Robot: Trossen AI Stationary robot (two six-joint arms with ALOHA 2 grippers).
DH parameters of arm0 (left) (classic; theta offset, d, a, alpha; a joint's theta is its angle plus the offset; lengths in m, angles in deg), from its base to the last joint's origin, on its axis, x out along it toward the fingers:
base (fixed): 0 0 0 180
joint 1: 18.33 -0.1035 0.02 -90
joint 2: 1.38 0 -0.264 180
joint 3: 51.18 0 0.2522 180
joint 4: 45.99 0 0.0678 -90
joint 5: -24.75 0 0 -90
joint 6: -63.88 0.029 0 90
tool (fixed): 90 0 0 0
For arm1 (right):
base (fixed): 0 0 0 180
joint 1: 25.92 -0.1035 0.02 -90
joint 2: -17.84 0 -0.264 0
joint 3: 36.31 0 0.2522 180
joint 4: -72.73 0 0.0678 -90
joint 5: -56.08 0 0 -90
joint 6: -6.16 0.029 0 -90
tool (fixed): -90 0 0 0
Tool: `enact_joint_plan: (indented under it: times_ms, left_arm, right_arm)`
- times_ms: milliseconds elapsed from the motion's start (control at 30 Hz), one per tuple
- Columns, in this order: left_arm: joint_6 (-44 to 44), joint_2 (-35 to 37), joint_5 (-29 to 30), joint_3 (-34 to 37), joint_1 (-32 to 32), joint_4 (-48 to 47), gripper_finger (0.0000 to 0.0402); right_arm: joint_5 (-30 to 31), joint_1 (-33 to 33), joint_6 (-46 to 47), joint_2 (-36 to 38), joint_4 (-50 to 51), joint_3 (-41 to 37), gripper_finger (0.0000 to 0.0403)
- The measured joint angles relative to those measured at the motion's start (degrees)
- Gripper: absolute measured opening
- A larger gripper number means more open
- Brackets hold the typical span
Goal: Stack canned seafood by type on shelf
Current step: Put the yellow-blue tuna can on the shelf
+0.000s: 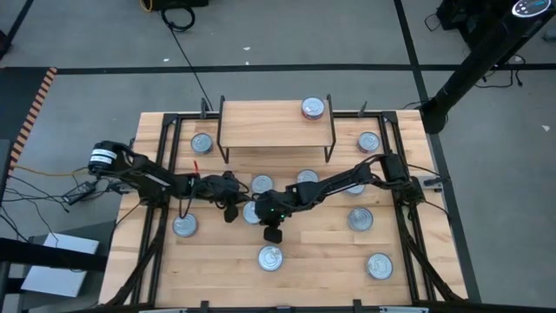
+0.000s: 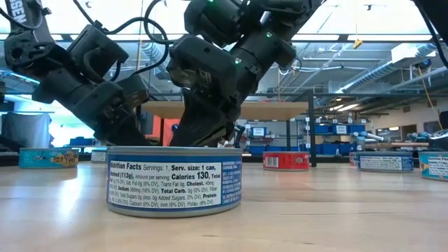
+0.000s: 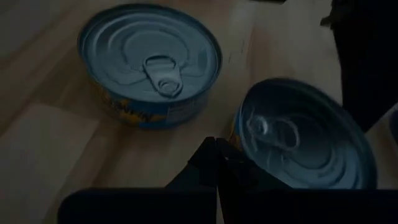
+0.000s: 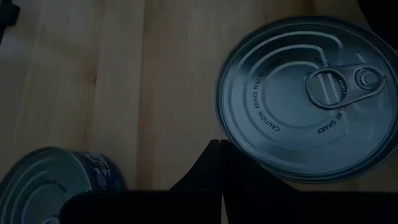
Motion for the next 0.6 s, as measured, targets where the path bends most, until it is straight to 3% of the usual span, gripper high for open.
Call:
enact_joint_plan:
  times_ms: [300,600]
  left_arm:
    - [-0.5,-2.8,0.5,-1.4,1.7,1.9,0.0000]
    - [-0.3,-2.8,0.4,-1.4,2.2,2.4,0.0000]
  right_arm:
    - [0.2,0.4,1.2,0.7,-0.9,-0.1,0.0005]
    - [2.2,0.9,2.3,5.9,1.1,0.0,0.0005]
